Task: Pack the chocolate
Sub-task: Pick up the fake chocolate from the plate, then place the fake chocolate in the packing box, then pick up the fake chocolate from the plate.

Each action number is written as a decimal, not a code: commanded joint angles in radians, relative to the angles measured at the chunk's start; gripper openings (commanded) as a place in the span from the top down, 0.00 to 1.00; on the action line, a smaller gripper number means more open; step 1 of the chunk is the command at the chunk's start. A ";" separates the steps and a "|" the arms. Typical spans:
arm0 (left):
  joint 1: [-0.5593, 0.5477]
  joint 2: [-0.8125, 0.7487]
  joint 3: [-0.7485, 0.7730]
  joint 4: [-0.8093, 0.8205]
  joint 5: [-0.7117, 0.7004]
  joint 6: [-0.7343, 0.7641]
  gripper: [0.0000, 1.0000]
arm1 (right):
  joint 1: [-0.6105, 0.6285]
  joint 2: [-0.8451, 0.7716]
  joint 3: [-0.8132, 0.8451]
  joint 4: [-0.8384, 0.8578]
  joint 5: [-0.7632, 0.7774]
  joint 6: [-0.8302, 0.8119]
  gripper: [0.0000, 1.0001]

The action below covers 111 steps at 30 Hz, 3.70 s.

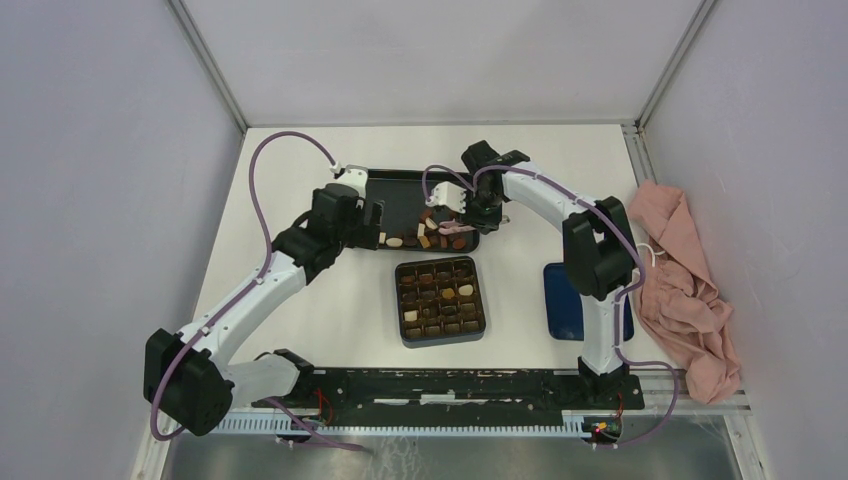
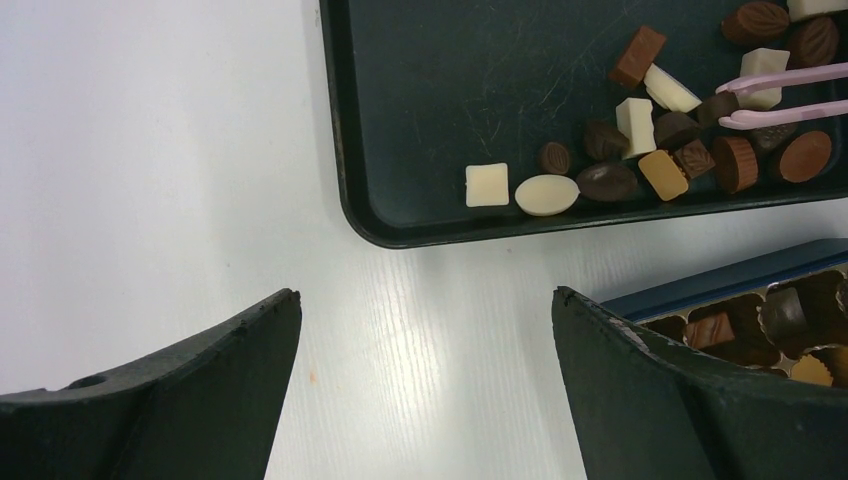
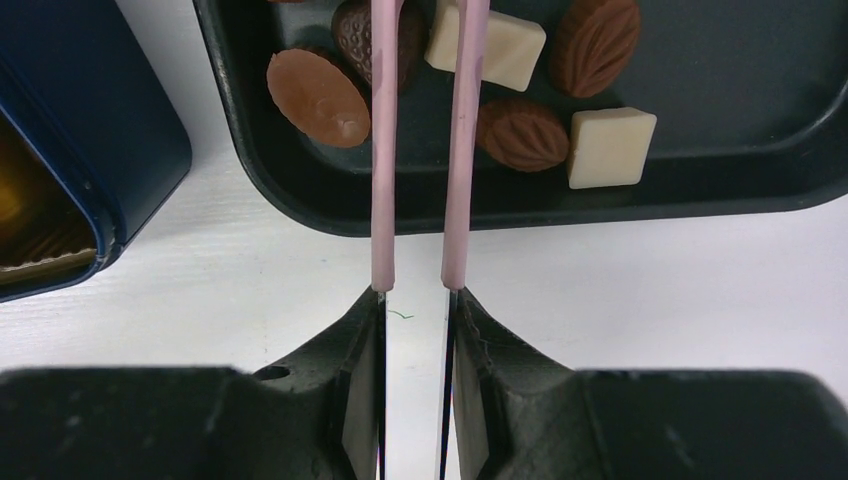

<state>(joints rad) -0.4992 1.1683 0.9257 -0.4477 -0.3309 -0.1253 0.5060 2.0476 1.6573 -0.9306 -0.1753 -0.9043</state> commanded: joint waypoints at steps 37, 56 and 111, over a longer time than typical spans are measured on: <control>0.005 -0.031 -0.132 0.057 0.548 -0.432 0.27 | -0.017 -0.612 -0.396 -0.042 -0.329 -0.031 0.97; -0.079 0.005 -0.116 0.067 0.427 -0.378 0.31 | 0.061 -0.760 -0.636 -0.094 -0.195 -0.082 0.96; -0.057 -0.043 0.028 -0.014 -0.058 0.065 0.22 | -0.002 -0.045 0.109 -0.017 0.046 -0.077 0.63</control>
<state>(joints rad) -0.5621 1.1488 0.9581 -0.4820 -0.3504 -0.1131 0.5030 1.9617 1.6863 -0.9287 -0.1707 -0.9676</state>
